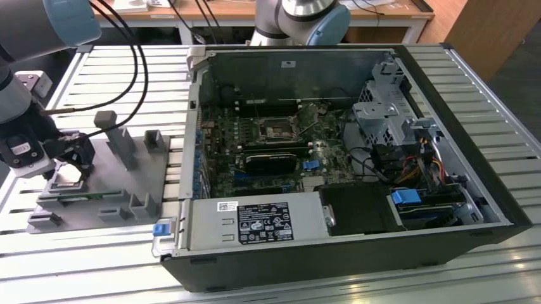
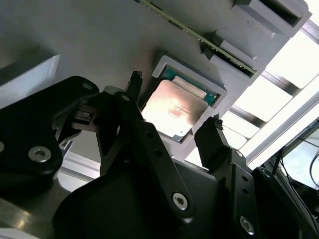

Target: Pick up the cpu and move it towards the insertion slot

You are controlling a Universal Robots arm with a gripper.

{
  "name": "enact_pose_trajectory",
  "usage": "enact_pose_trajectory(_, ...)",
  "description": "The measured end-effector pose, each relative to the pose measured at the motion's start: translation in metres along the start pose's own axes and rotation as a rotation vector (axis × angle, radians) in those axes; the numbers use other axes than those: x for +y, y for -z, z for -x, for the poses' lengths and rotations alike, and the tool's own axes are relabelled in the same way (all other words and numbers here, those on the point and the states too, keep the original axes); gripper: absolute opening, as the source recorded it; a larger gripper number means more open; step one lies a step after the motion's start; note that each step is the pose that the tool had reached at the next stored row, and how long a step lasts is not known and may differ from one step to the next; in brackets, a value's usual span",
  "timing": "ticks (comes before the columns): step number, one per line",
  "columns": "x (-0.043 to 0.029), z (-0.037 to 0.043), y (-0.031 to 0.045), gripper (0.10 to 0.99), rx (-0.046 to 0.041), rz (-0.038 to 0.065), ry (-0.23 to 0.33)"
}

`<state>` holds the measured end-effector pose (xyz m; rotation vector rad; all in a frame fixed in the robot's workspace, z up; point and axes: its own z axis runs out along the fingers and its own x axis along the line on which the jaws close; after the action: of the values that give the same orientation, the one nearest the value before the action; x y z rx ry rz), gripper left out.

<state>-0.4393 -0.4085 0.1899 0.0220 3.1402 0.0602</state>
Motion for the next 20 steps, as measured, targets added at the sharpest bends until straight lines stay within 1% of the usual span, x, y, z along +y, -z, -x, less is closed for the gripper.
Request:
enact_pose_trajectory(10, 0.0003, -0.0016, -0.0056, 0.706, 0.0001, 0.000, 0.000)
enact_pose_trajectory(19, 0.0009, -0.0029, -0.0078, 0.706, 0.0001, 0.000, 0.000)
enact_pose_trajectory(20, 0.0009, -0.0030, -0.0079, 0.686, 0.0002, 0.000, 0.000)
